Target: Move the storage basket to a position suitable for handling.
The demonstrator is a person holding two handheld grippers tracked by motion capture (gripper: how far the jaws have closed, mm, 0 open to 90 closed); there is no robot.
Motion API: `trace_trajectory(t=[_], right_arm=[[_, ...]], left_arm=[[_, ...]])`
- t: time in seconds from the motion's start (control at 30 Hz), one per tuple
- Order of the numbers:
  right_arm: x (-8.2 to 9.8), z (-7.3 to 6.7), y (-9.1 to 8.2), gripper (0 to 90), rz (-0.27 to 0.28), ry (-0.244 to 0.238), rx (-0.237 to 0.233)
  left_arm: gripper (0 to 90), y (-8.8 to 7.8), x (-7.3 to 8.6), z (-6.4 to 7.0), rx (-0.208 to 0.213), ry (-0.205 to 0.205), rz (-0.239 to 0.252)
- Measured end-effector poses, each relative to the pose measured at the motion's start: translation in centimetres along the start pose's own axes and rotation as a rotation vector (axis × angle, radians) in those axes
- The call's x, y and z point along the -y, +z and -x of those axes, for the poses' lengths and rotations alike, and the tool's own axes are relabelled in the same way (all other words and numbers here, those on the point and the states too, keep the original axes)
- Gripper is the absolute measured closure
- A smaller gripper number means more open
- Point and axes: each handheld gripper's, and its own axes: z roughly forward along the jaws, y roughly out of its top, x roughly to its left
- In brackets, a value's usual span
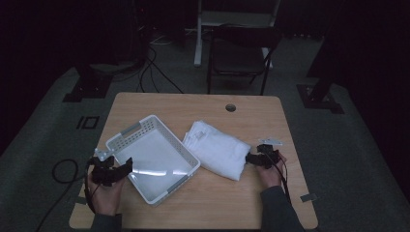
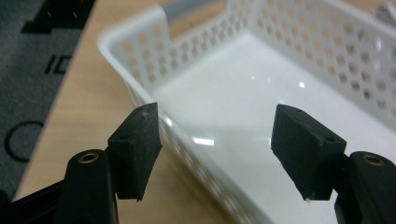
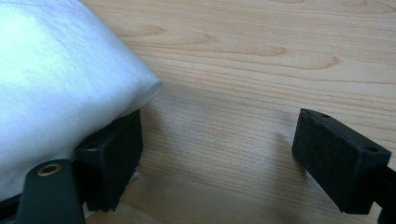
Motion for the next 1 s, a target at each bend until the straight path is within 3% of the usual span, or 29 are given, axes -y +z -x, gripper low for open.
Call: trace_trajectory(t=[0.17,0.33,0.4,0.67,0.87,0.9,1.0], right_arm=[[0.0,0.0,0.0,16.1,0.000,0.000,0.000],[0.0,0.0,0.0,16.1,0.000,0.002,0.001],[0.0,-0.1,0.0,16.1,0.000,0.003,0.001],[0.0,-0.1,0.0,16.1,0.000,0.003,0.001],[0.0,-0.1,0.0,16.1,0.000,0.002,0.000],[0.0,-0.1,0.0,16.1,0.000,0.002,0.000],[0.0,-0.1,0.0,16.1,0.000,0.001,0.000]], left_arm=[[38.1,0.5,1.3,0.7,0.029,0.017,-0.070],[48.9,1.1,1.3,0.5,0.010,0.015,-0.070],[54.4,1.4,0.8,0.2,-0.008,0.008,-0.060],[66.6,3.7,-1.6,-1.7,-0.005,-0.035,-0.046],[72.0,5.5,-3.5,-2.5,-0.018,-0.021,-0.050],[72.9,5.9,-3.7,-2.7,-0.010,-0.037,-0.042],[74.0,6.9,-4.7,-3.0,0.007,-0.009,-0.028]])
